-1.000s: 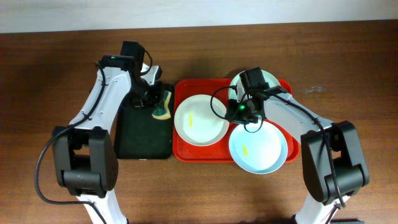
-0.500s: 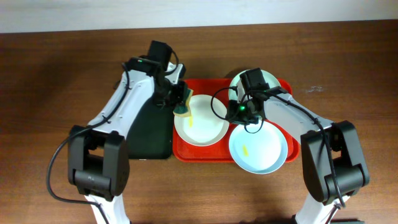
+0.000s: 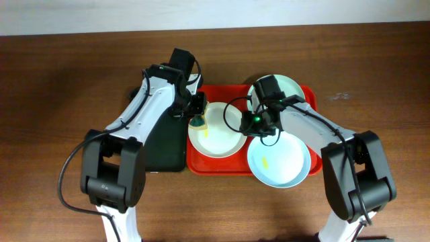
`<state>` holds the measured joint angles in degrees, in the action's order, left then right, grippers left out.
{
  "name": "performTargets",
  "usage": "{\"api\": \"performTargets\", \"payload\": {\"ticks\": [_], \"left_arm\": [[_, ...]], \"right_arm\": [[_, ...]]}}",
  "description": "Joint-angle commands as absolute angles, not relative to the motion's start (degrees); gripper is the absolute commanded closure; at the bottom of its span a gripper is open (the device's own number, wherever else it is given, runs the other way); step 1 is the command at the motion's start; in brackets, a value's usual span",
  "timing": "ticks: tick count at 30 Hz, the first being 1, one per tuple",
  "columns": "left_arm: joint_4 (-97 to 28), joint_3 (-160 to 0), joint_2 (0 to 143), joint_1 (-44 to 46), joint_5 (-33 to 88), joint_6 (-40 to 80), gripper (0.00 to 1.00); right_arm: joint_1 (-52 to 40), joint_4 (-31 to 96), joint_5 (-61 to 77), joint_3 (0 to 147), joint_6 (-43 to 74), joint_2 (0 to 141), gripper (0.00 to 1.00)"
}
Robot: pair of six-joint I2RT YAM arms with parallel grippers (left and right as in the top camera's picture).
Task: Clean dirty plates on tray and stack at the side
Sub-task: 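Lift the sponge with left gripper and carry it over the white plate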
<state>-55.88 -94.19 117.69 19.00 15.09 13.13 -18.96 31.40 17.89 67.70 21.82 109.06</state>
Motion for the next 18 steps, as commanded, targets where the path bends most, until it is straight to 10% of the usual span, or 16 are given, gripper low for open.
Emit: {"api": "performTargets", "payload": {"ticks": [1,18], "left_arm": [[-55.8,-94.9,118.1,19.1,14.8,13.7,1.00],[-55.8,-94.8,118.1,19.1,14.7,13.2,1.00]], "right_arm": [[-19.5,31.5,15.1,67.4,21.5,110.1,0.76],[-19.4,31.2,14.3,67.4,21.5,110.1,0.96]]}}
